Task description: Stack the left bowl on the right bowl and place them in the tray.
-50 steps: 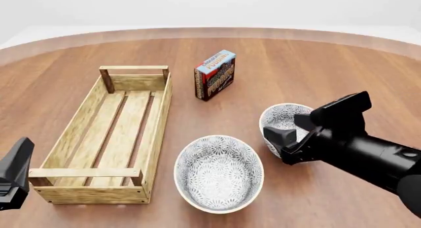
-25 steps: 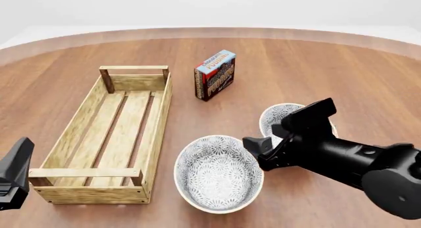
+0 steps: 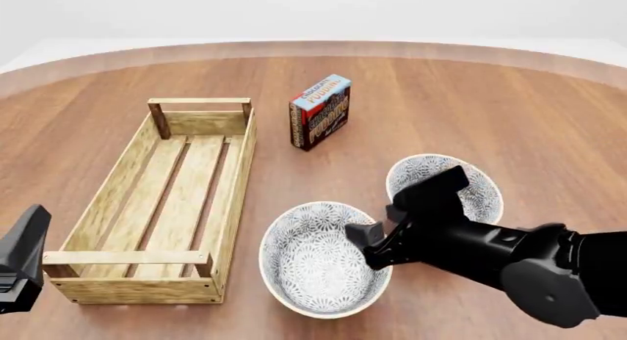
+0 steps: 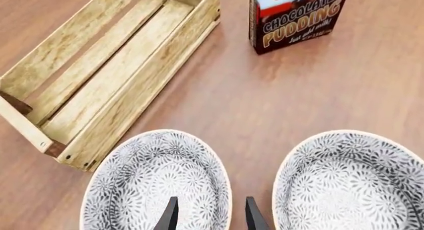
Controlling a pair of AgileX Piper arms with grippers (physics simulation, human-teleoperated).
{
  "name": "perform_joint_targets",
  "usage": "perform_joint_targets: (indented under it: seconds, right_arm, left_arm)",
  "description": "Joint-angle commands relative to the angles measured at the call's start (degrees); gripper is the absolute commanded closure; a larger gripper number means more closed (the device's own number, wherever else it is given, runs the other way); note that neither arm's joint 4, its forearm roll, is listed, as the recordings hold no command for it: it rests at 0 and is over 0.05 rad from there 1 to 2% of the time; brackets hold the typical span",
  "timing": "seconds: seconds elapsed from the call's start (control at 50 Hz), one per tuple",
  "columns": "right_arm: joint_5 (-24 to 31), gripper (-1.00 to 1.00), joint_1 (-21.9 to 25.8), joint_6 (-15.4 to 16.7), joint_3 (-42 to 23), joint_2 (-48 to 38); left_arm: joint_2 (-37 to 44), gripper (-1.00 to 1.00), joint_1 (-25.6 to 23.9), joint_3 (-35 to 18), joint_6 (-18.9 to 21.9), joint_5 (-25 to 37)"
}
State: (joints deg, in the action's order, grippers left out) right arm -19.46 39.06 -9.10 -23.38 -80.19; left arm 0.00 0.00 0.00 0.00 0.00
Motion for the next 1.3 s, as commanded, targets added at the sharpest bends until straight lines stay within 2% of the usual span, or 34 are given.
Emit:
perform_joint_targets:
  seconds: [0.02, 0.52, 0.54, 0.88, 1.04, 1.3]
  right_arm:
    - [-2.15, -1.0, 0.61, -1.13, 0.19, -3.17]
    - [-8.32, -1.0, 1.85, -3.76, 1.25, -10.01]
    - [-8.09, 1.0, 1.98, -3.69, 1.12, -9.95]
    - [-6.27, 1.0, 2.4, -2.96, 0.82, -7.49]
    - [-3.38, 1.0, 1.64, -2.07, 0.7, -3.4]
    - [4.65, 1.0, 0.5, -0.31, -0.8, 8.7]
  left_arm:
    - [0.0, -1.0, 0.0, 0.0, 0.0, 0.0]
    - [0.0, -1.0, 0.0, 0.0, 0.0, 0.0]
    - [0.0, -1.0, 0.0, 0.0, 0.0, 0.0]
    - [0.0, -1.0, 0.0, 0.0, 0.0, 0.0]
    - [0.0, -1.0, 0.0, 0.0, 0.0, 0.0]
    - [0.0, -1.0, 0.0, 0.0, 0.0, 0.0]
